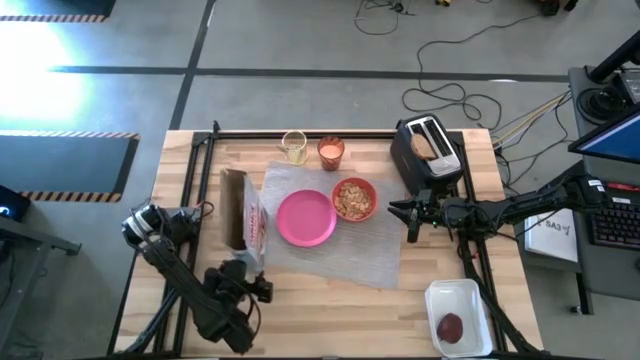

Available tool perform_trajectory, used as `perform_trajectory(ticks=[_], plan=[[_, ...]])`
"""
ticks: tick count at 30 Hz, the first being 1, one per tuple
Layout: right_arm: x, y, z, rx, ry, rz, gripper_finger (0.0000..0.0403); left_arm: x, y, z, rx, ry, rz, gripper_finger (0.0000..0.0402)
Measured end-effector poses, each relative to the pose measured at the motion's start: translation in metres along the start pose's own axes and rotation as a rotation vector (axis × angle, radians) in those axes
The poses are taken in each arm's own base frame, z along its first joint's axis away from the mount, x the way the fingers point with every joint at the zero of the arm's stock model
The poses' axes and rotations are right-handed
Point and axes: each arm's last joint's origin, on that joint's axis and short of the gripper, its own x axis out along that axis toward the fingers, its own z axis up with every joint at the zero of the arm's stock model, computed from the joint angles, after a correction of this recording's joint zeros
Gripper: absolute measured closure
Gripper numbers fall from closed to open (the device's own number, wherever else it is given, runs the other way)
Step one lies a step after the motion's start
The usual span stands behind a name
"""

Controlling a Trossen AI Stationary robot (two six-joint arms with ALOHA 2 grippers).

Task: Arrange a breakfast setting
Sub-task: Pour the cereal from the cereal box into the red bowl

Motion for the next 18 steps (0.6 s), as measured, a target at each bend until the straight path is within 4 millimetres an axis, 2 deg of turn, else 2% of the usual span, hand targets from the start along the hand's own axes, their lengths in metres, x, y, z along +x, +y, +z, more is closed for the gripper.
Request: perform_trajectory(ticks=[10,18], plan=[[0.000,0.000,0.000,0.000,0.000,0.000,0.0316,-0.012,-0.002,0.009,0.016,-0.064,-0.035,0.0102],[0.000,0.000,0.000,0.000,0.000,0.000,0.0316,-0.012,-0.001,0.012,0.005,-0.088,-0.034,0.0102]])
